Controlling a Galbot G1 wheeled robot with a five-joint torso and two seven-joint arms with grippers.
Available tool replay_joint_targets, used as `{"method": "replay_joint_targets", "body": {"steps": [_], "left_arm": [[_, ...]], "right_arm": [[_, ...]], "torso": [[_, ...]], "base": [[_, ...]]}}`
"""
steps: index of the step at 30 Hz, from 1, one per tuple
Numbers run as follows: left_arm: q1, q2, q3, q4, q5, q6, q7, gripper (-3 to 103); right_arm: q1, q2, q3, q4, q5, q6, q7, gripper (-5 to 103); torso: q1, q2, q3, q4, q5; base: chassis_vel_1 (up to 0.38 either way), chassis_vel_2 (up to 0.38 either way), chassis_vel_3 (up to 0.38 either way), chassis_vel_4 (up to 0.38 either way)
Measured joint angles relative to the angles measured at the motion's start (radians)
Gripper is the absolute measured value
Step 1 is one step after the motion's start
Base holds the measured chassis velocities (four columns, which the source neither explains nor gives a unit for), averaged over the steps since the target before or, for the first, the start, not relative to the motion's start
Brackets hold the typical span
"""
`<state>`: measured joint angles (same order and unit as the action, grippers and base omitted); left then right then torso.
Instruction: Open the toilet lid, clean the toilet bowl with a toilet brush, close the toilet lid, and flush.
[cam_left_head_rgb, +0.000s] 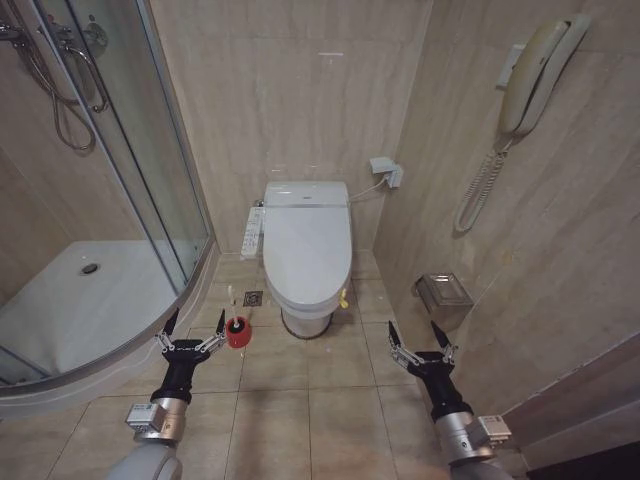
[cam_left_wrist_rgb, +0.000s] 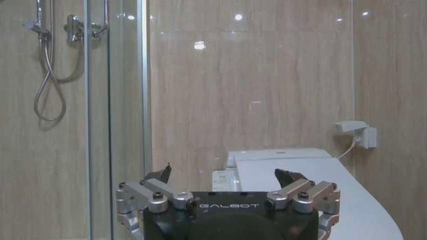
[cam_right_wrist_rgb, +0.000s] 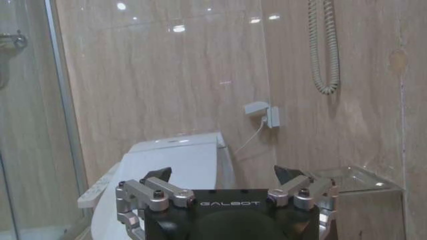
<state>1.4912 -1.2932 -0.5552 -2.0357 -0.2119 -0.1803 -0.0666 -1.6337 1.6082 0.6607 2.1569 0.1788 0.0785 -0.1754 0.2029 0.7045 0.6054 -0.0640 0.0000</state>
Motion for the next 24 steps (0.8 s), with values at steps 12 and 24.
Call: {"method": "replay_joint_targets", "body": {"steps": [12,24], "left_arm": [[0.0,0.0,0.0,0.0,0.0,0.0,0.0,100],[0.0,0.0,0.0,0.0,0.0,0.0,0.0,100]], "right_arm": [[-0.005,0.0,-0.002,-0.001,0.004,0.007,-0.01,100],[-0.004,0.0,0.003,-0.01,0.045,0.013,-0.006,100]], "torso": [[0.0,0.0,0.0,0.0,0.0],[0.0,0.0,0.0,-0.0001,0.0]], "base": [[0.0,0.0,0.0,0.0],[-0.002,0.004,0.004,-0.003]]}}
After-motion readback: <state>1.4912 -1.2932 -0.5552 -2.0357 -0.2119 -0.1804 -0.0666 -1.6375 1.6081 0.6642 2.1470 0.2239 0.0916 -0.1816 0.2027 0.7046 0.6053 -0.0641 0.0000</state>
